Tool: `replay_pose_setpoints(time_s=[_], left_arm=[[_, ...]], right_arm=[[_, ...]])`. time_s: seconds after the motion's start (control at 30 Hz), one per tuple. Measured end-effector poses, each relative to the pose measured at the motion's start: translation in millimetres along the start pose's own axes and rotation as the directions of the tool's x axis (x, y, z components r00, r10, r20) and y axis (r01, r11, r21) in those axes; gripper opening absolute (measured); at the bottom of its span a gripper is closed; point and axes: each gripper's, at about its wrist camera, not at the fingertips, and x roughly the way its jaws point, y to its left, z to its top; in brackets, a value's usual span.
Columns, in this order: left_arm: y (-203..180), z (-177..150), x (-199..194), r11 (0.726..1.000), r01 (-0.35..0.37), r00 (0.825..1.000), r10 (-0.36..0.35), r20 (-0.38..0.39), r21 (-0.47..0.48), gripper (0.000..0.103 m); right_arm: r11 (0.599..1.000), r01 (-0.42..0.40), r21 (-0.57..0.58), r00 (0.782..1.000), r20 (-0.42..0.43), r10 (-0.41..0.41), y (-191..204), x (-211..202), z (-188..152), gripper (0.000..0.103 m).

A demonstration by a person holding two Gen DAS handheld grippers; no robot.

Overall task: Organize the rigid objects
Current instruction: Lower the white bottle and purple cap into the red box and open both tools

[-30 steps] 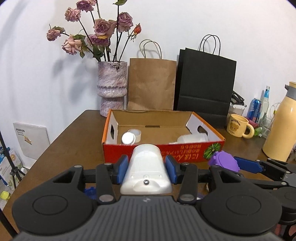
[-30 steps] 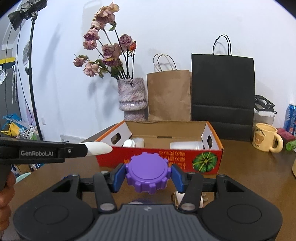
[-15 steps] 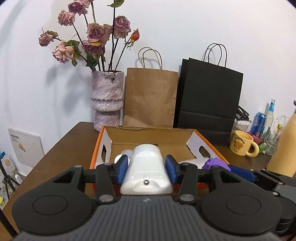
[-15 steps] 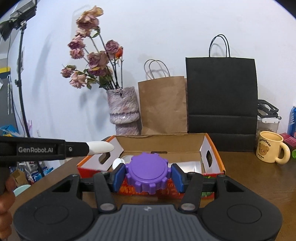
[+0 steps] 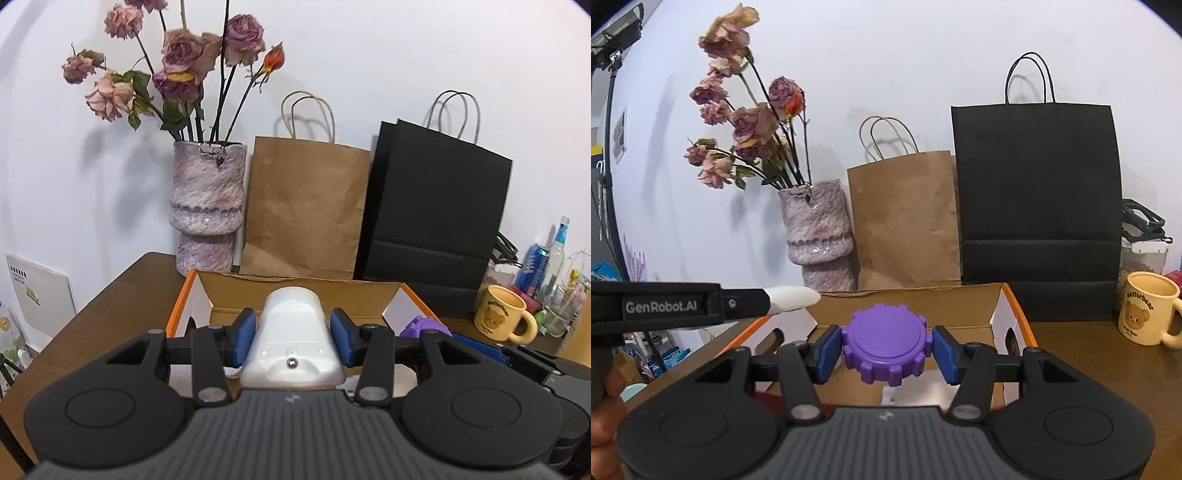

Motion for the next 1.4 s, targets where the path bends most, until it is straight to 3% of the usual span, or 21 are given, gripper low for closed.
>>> replay_pose_setpoints(time_s=[0.3, 0.67, 0.7, 0.73, 0.77, 0.83, 0.93, 1.4], left_arm=[[6, 6, 45, 0.999, -0.037, 0.999, 0.037, -0.031, 0.004, 0.045], [10, -6, 87, 0.995, -0.081, 0.988, 0.088, -0.124, 0.056, 0.046], [9, -7, 87, 0.994, -0.093, 0.987, 0.101, -0.124, 0.064, 0.048], [8, -7, 87, 0.991, -0.109, 0.986, 0.117, -0.12, 0.075, 0.066], [7, -8, 86, 0.988, -0.127, 0.985, 0.136, -0.11, 0.085, 0.083], [7, -7, 82, 0.98, -0.173, 0.981, 0.18, -0.075, 0.094, 0.101], [11, -3, 78, 0.984, -0.161, 0.984, 0.166, -0.065, 0.075, 0.103], [11, -3, 78, 0.979, -0.188, 0.978, 0.194, -0.072, 0.076, 0.103]], right_arm=[[0.999, 0.012, -0.044, 1.0, -0.012, -0.013, -5, 41, 13, 0.053], [0.996, 0.037, -0.081, 0.994, -0.102, -0.045, -10, 78, 7, 0.053], [0.996, 0.038, -0.083, 0.993, -0.112, -0.047, -11, 79, 5, 0.053], [0.996, 0.044, -0.082, 0.992, -0.116, -0.054, -12, 80, 3, 0.059], [0.995, 0.056, -0.08, 0.991, -0.121, -0.065, -12, 81, 3, 0.078], [0.992, 0.096, -0.079, 0.989, -0.107, -0.104, -14, 79, 1, 0.094], [0.991, 0.117, -0.057, 0.987, -0.1, -0.123, -20, 78, 2, 0.101], [0.991, 0.129, -0.04, 0.987, -0.096, -0.132, -25, 75, 4, 0.103]])
